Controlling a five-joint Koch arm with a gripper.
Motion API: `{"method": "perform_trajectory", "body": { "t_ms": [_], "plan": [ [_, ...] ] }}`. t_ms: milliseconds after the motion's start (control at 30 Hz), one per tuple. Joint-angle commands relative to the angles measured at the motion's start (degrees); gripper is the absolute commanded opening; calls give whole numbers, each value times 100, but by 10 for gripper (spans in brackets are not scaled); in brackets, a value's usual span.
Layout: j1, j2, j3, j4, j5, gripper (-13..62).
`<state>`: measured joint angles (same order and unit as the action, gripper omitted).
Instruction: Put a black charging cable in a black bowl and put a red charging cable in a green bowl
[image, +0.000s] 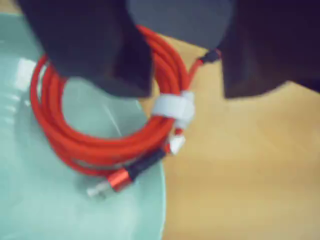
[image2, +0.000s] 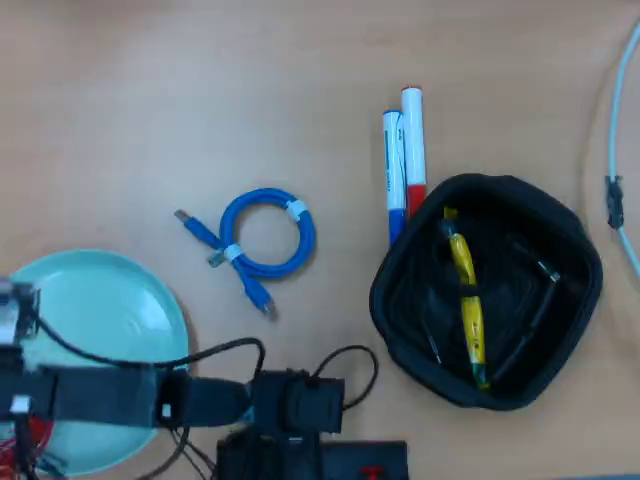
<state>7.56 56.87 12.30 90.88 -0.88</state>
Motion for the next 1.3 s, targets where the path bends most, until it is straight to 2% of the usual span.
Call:
{"method": "perform_trajectory", "body": {
  "t_ms": [0, 233, 467, 600, 800, 967, 1133, 1267],
  "plan": [
    [1002, 114, -501, -70, -18, 83],
    [4395, 26, -422, -26, 62, 70],
    [6275, -308, 229, -18, 62, 69],
    [6574, -167, 1362, -325, 62, 69],
    [6785, 1424, 3727, -1863, 62, 69],
    [6996, 3146, 6319, -3296, 62, 70],
    [7146, 5221, 9633, -5941, 70, 69],
    [7260, 6021, 11733, -7989, 79, 69]
  ]
}}
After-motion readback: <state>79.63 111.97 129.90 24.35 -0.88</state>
